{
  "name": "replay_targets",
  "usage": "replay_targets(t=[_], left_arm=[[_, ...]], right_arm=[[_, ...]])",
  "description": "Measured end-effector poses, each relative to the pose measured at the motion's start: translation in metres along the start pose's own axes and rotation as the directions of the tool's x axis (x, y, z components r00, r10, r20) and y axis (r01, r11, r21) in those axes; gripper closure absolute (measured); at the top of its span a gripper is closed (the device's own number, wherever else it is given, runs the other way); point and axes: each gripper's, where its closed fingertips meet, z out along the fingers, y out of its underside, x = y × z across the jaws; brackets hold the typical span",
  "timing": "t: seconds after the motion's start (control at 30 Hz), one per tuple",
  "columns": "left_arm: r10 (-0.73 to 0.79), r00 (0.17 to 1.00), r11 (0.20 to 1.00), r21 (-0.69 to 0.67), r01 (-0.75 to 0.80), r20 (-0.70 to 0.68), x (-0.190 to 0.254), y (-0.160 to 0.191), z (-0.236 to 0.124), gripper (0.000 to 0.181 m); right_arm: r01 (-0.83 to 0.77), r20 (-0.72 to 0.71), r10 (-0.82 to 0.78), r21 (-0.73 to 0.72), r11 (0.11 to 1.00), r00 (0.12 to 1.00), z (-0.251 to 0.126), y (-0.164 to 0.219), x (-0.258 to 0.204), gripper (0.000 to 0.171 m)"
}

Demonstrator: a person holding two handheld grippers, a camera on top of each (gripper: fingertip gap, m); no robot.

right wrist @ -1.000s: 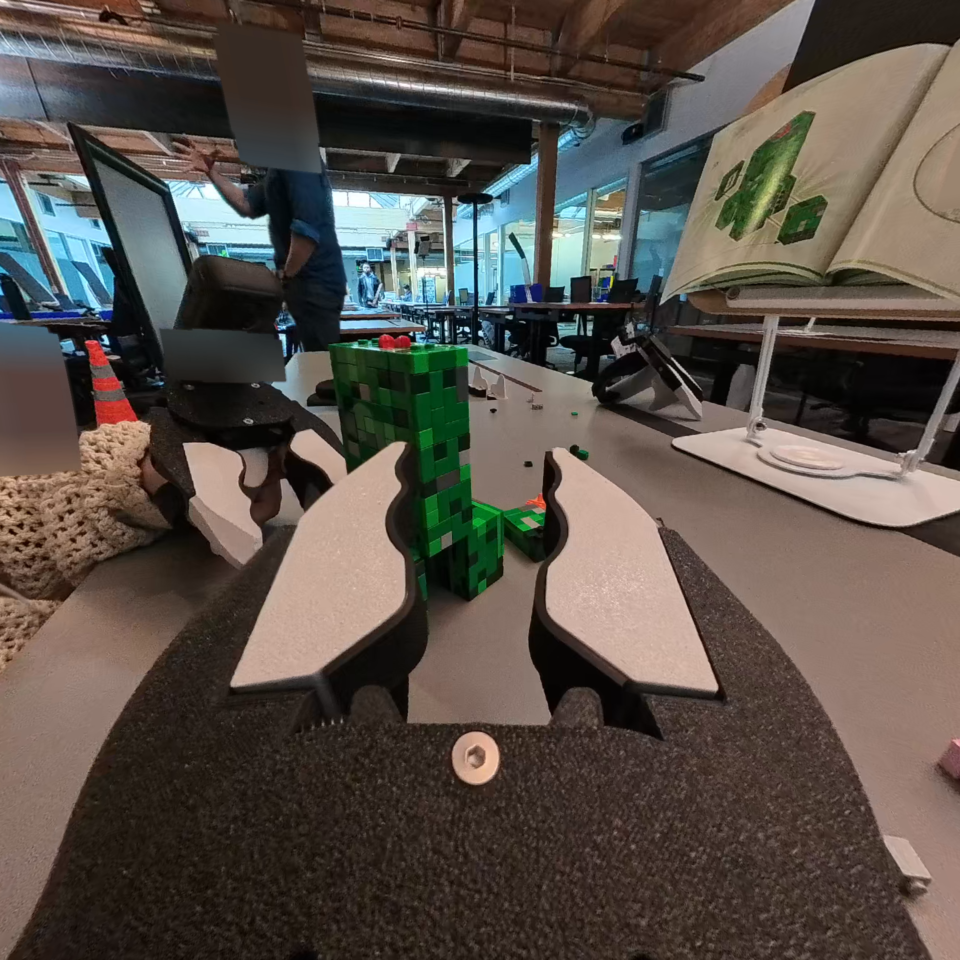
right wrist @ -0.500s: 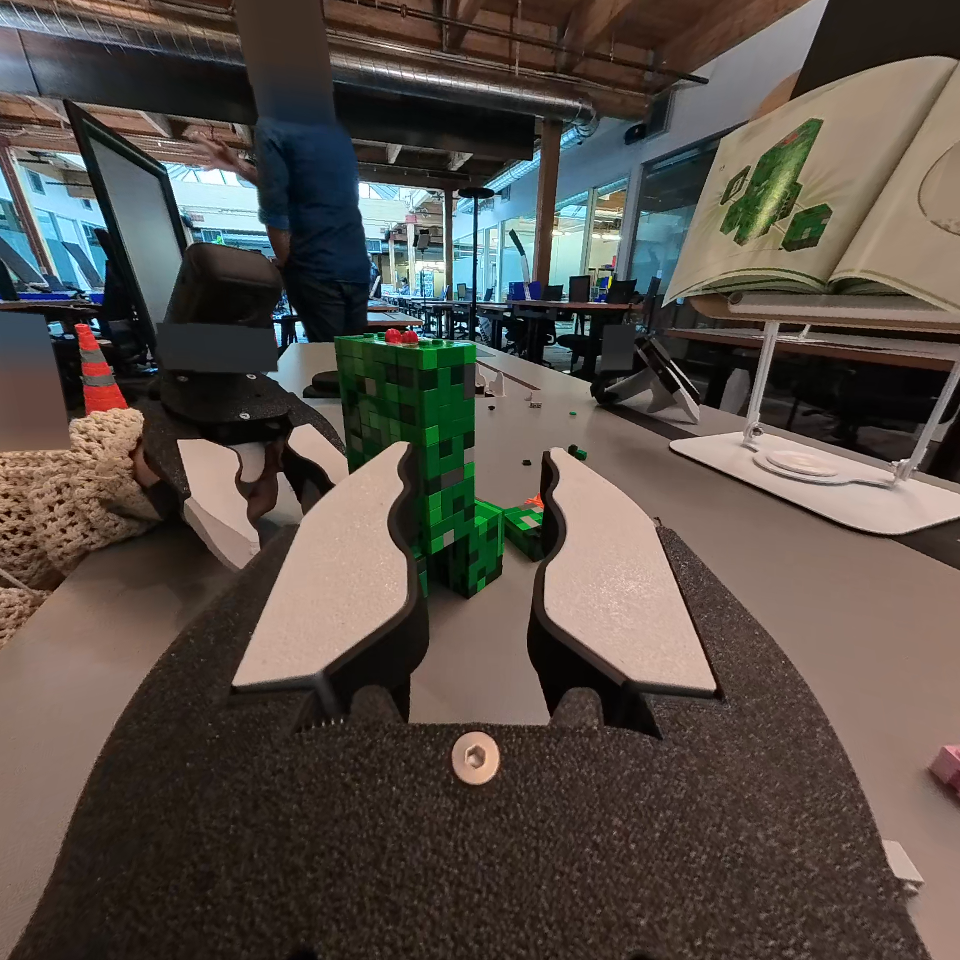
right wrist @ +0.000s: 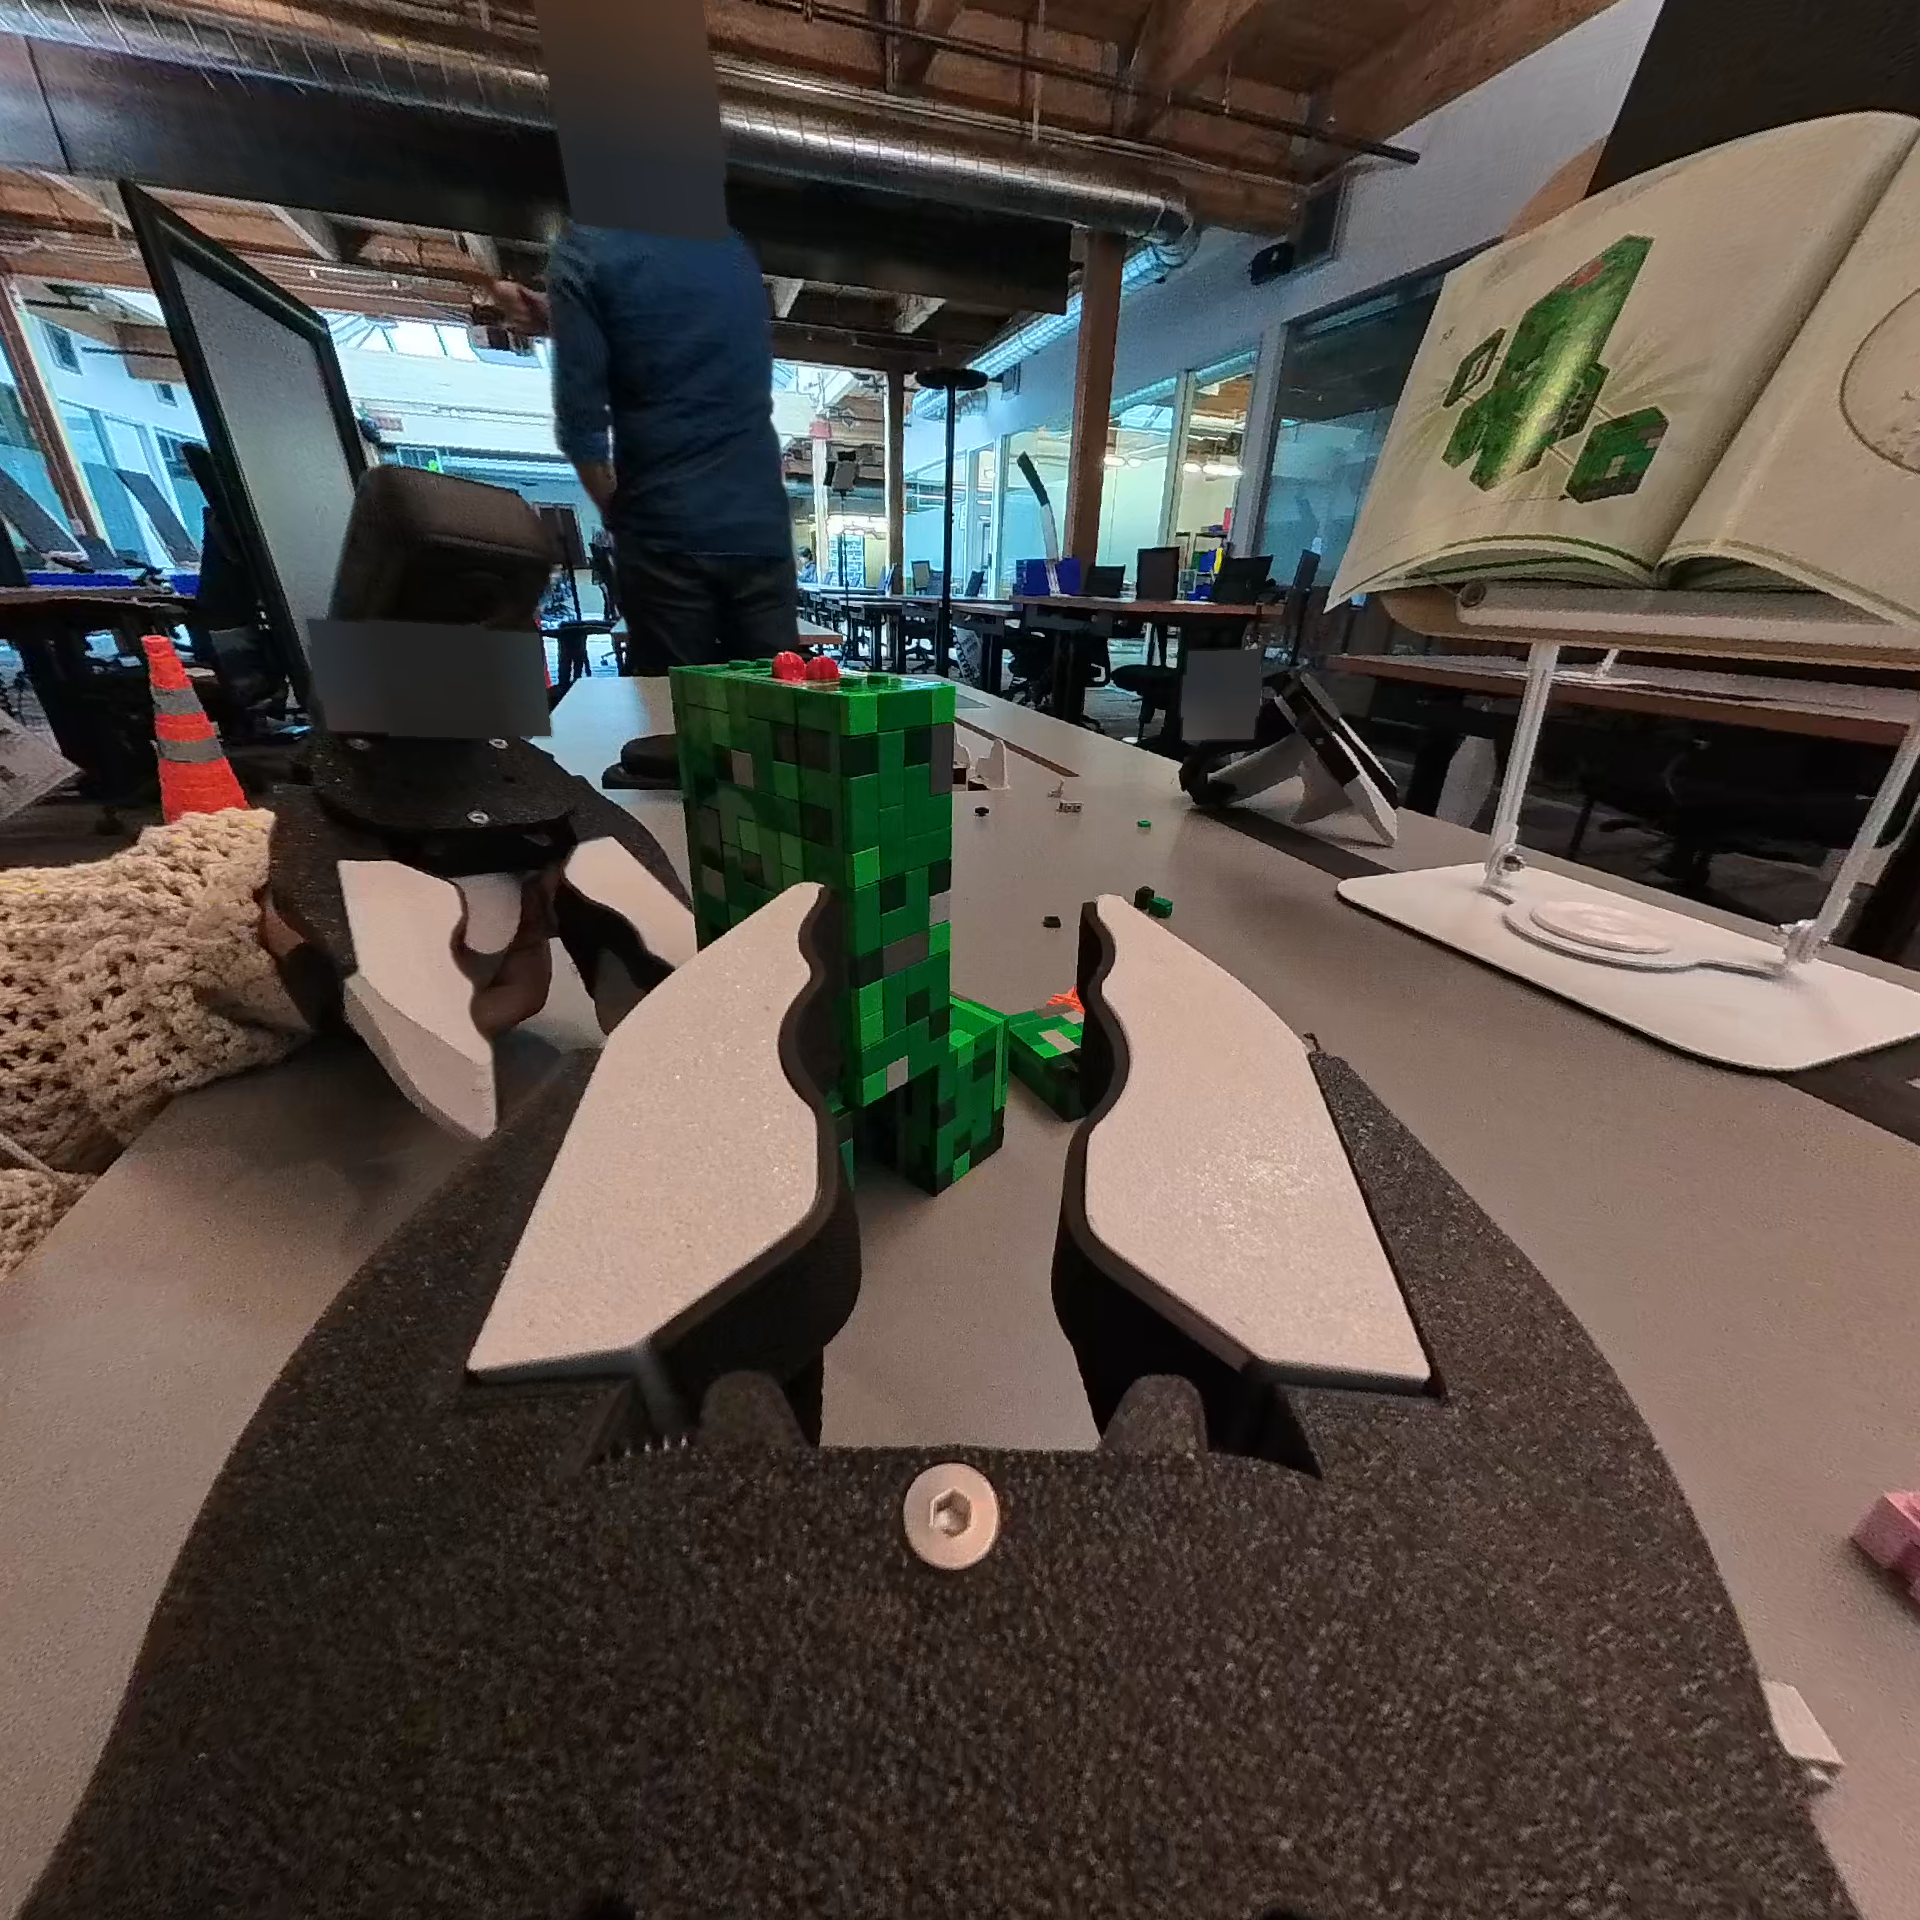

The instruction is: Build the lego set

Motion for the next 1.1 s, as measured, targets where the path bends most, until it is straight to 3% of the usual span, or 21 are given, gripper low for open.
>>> replay_targets(t=[0.77,0.83,0.97,1.1], left_arm=[[0.098,0.989,0.995,-0.01,-0.098,0.109,-0.005,-0.001,0.004,0.128],[0.092,0.993,0.996,-0.003,-0.092,0.08,-0.002,-0.002,0.004,0.128],[0.076,0.996,0.997,0.007,-0.077,0.041,-0.001,0.001,-0.004,0.132],[0.101,0.994,0.994,0.041,-0.104,0.052,-0.002,0.002,-0.016,0.151]], right_arm=[[-0.027,0.015,0.028,-0.068,0.997,0.999,-0.001,0.007,-0.001,0.136],[-0.011,0.084,0.022,-0.129,0.992,0.996,0.0,0.013,-0.009,0.137],[0.014,0.254,0.096,-0.398,0.917,0.963,-0.005,0.047,-0.029,0.134],[0.015,0.328,0.166,-0.484,0.875,0.93,-0.013,0.056,-0.043,0.142]])
